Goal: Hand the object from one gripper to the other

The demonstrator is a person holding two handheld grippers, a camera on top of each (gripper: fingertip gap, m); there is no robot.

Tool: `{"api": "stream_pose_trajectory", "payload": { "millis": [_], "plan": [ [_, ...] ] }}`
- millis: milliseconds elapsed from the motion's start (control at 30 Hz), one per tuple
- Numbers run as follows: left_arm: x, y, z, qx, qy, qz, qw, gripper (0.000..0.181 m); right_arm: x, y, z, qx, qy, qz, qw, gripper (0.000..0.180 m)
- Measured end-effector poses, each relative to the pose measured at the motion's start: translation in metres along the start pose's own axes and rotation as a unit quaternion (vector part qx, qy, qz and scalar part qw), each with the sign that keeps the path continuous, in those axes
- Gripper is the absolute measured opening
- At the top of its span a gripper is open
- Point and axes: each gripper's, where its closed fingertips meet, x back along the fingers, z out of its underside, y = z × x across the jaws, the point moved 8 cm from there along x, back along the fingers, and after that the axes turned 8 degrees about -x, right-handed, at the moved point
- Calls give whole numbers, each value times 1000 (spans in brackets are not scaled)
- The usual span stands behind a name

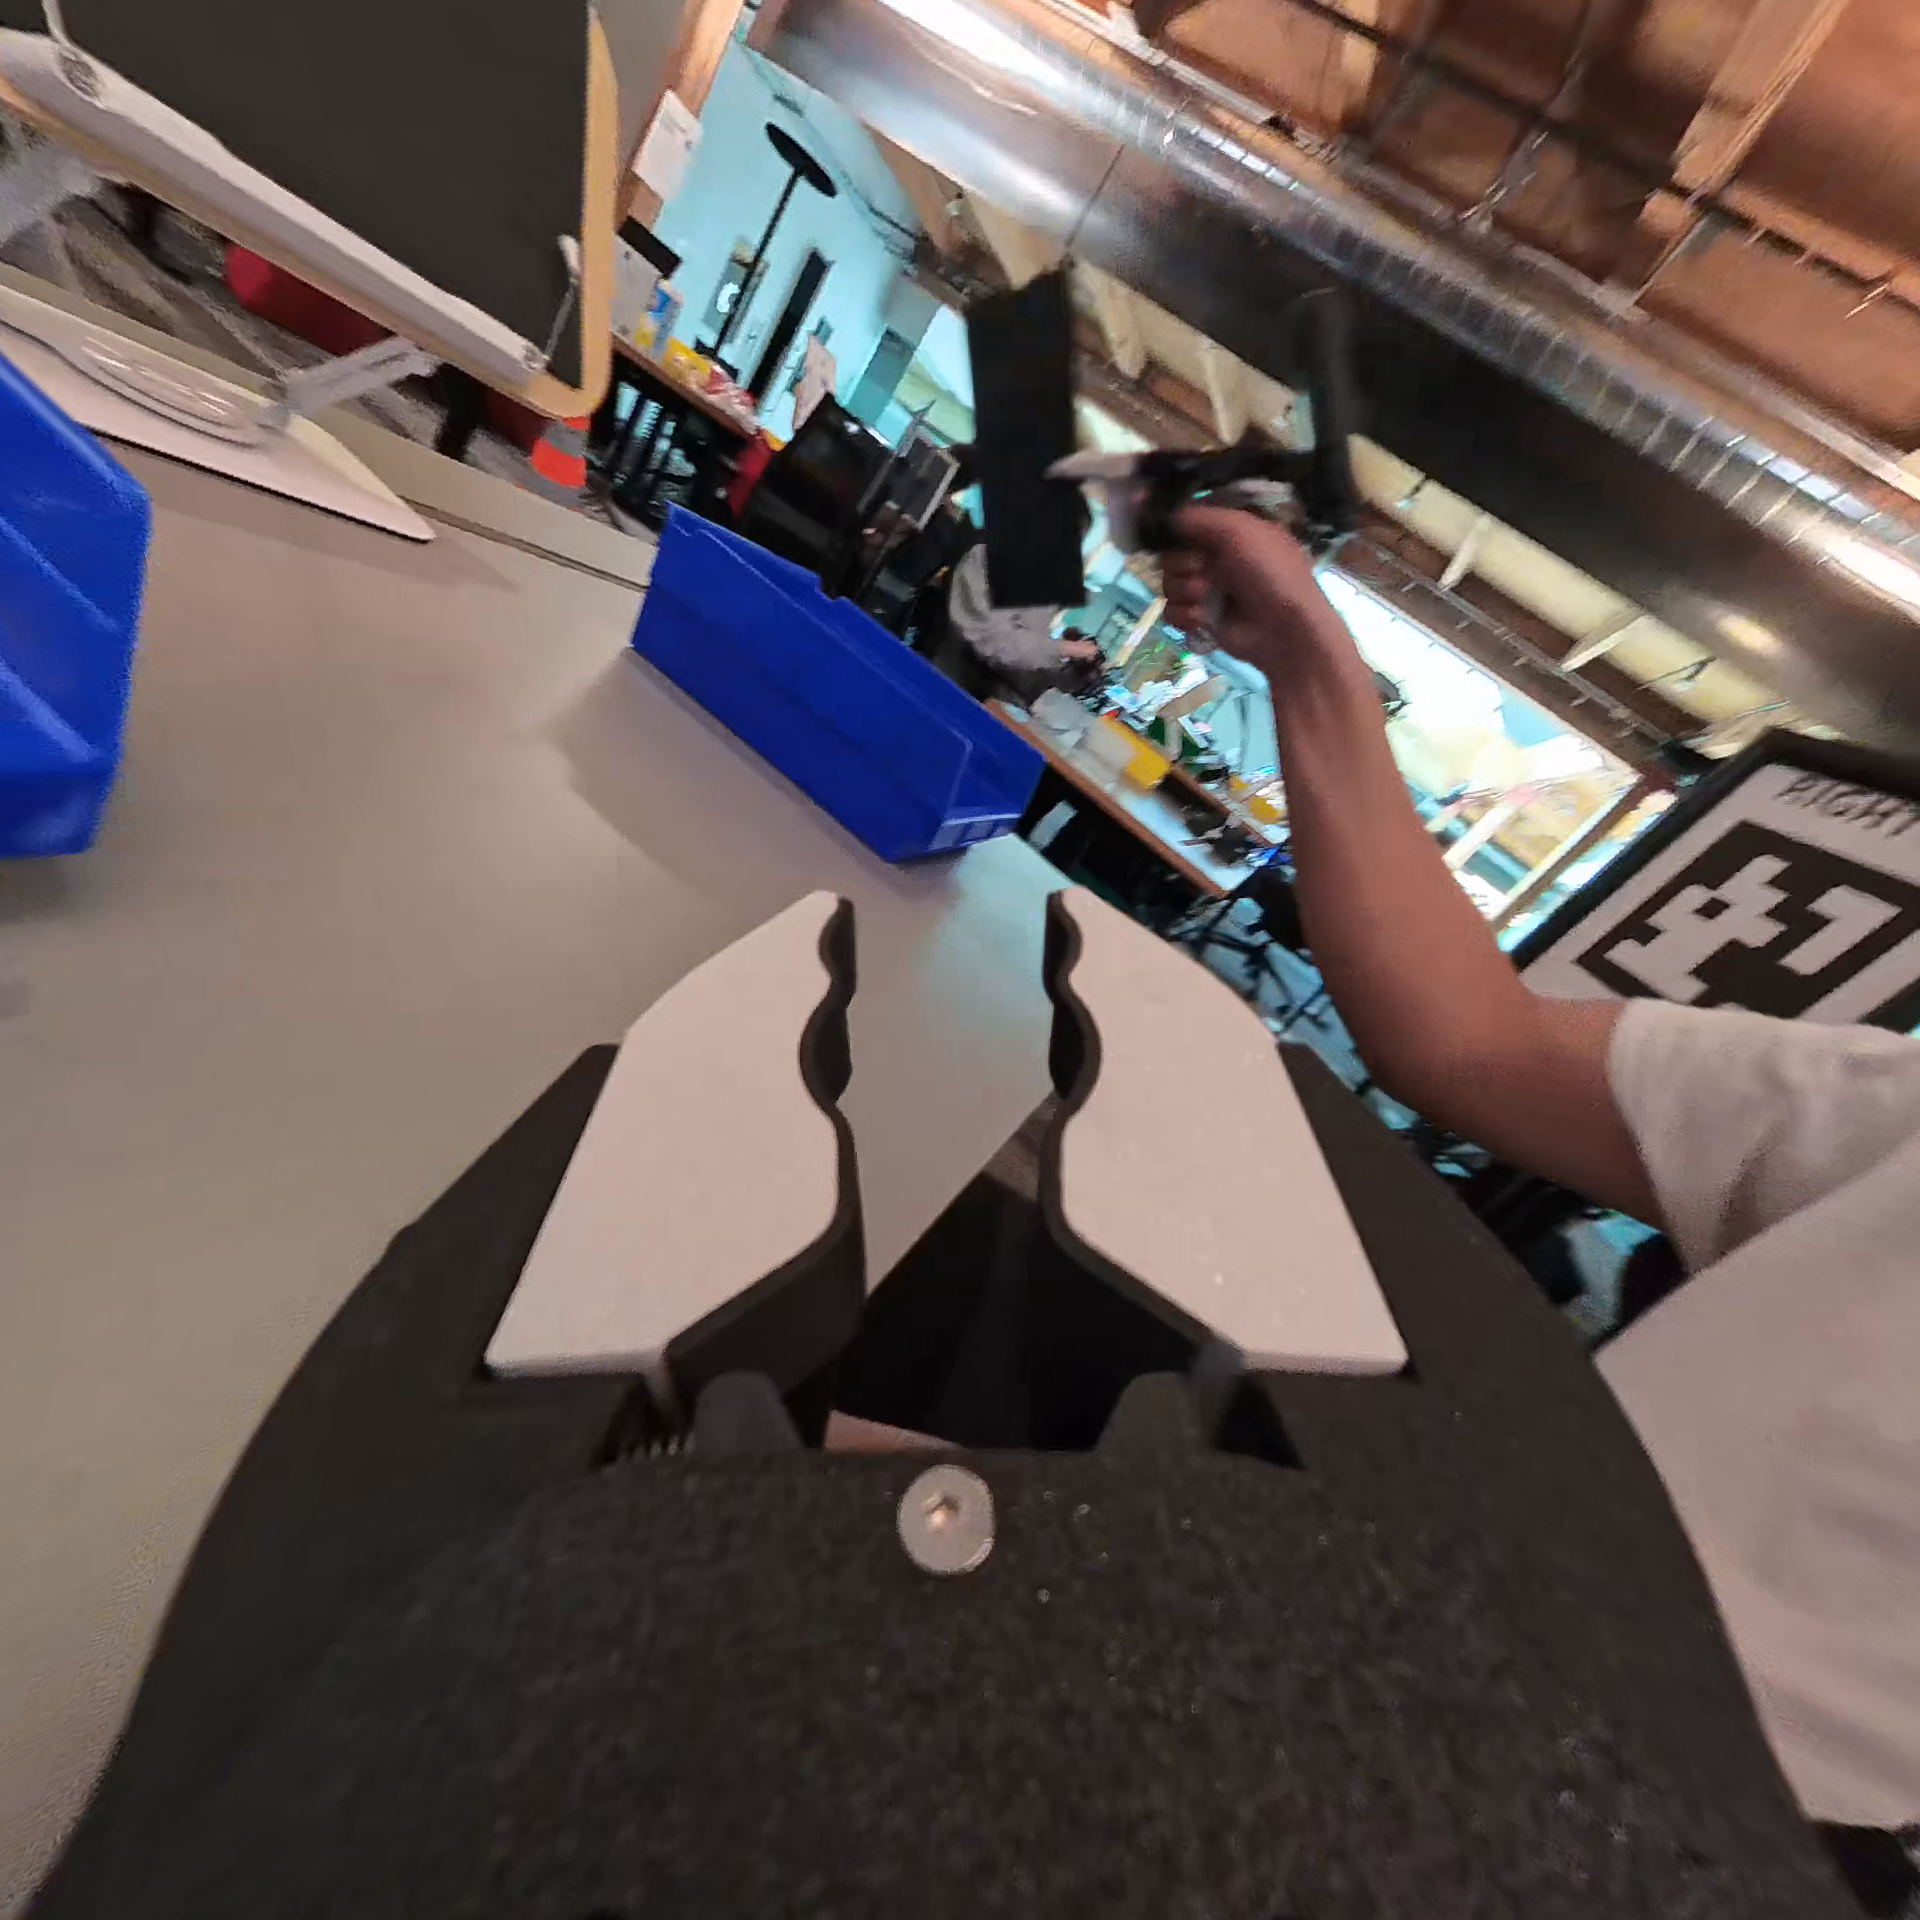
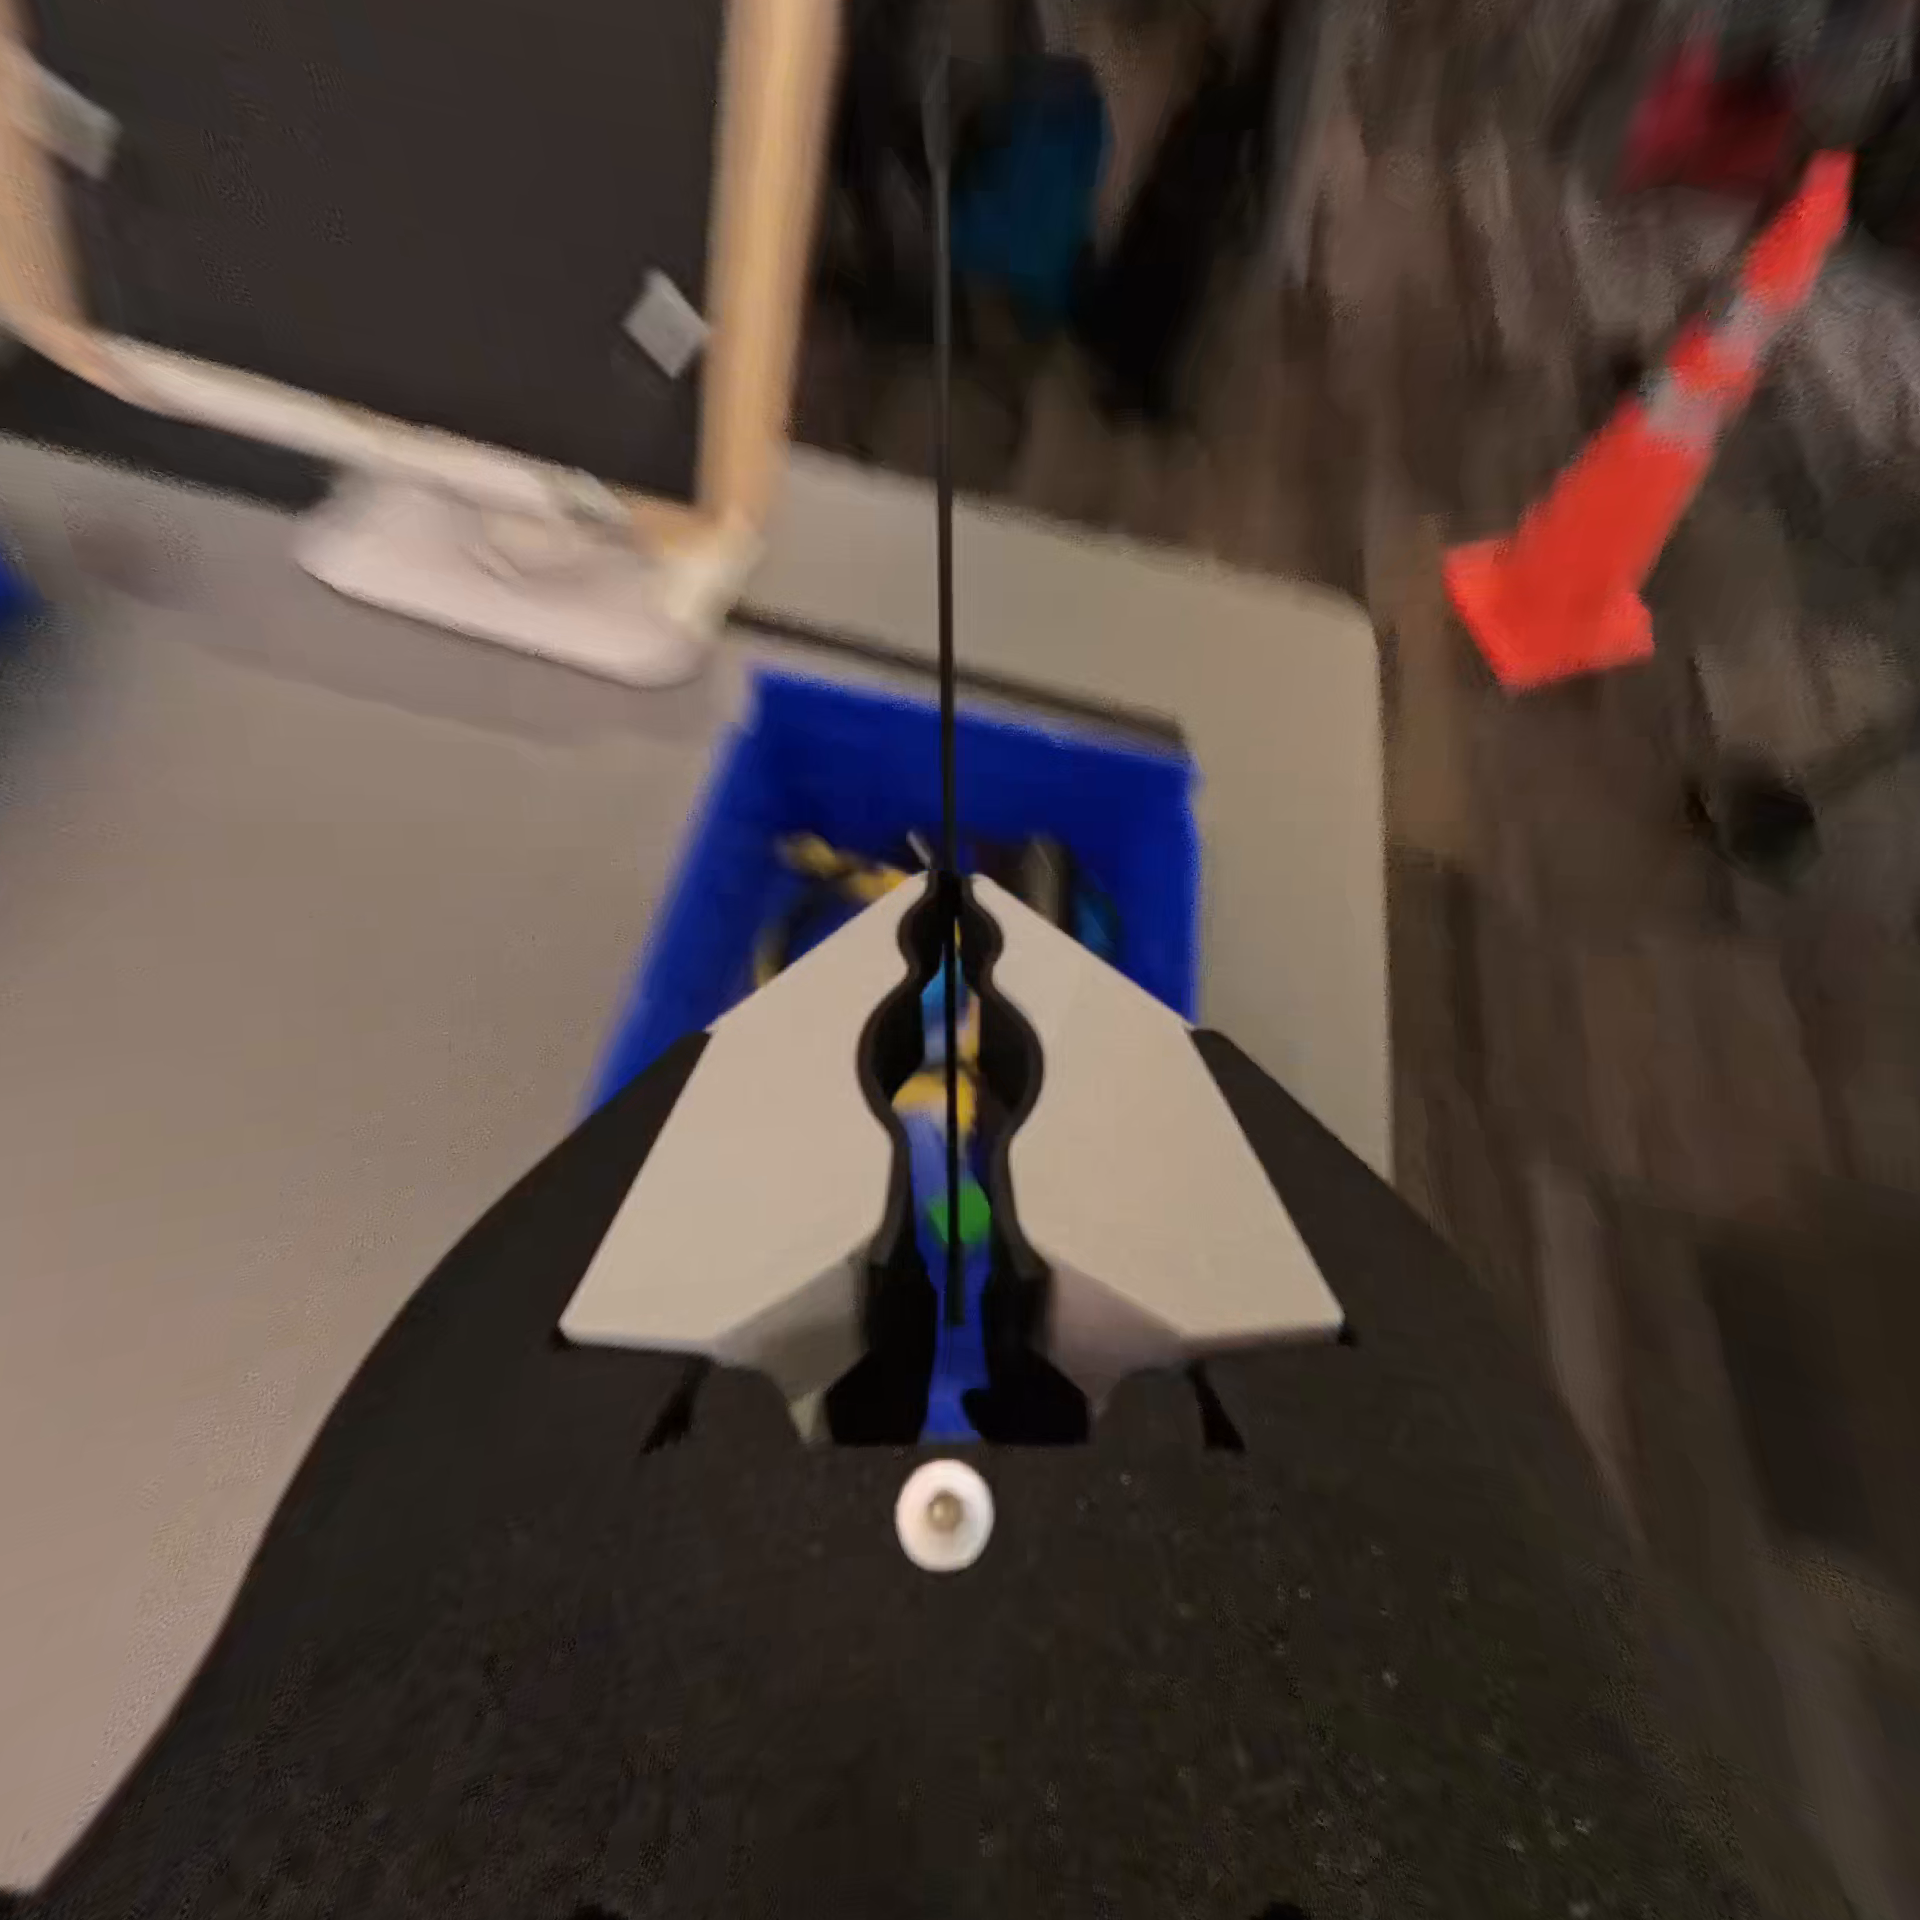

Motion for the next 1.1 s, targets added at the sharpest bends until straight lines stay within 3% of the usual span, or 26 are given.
{"api": "stream_pose_trajectory", "payload": {
  "millis": [100, 233, 433, 800, 900, 967, 1033, 1100],
  "plan": [
    [-5, 6, 4, 48, 10, 39, 998, 27, -54, -36, 21, -5, 160, 53, 986, 2],
    [-7, 5, 5, 60, 6, 56, 997, 22, -110, -61, 48, -9, 261, 99, 960, 1],
    [-7, -5, 6, -7, 29, 47, 998, 22, -171, -71, 89, -28, 376, 117, 919, 2],
    [-9, -8, 8, -3, 42, 61, 997, 22, -183, -72, 90, 23, 409, 123, 904, 11],
    [-8, -10, 6, -10, 41, 56, 998, 23, -161, -66, 67, 37, 345, 116, 931, 37],
    [-9, -10, 6, -15, 57, 49, 997, 23, -126, -47, 49, 46, 248, 108, 962, 39],
    [-9, -7, 10, -30, 95, 28, 995, 23, -81, -8, 53, 50, 125, 46, 990, 39],
    [-9, -2, 14, -56, 132, -7, 990, 24, -39, 45, 76, 7, 14, -80, 997, 37]
  ]
}}
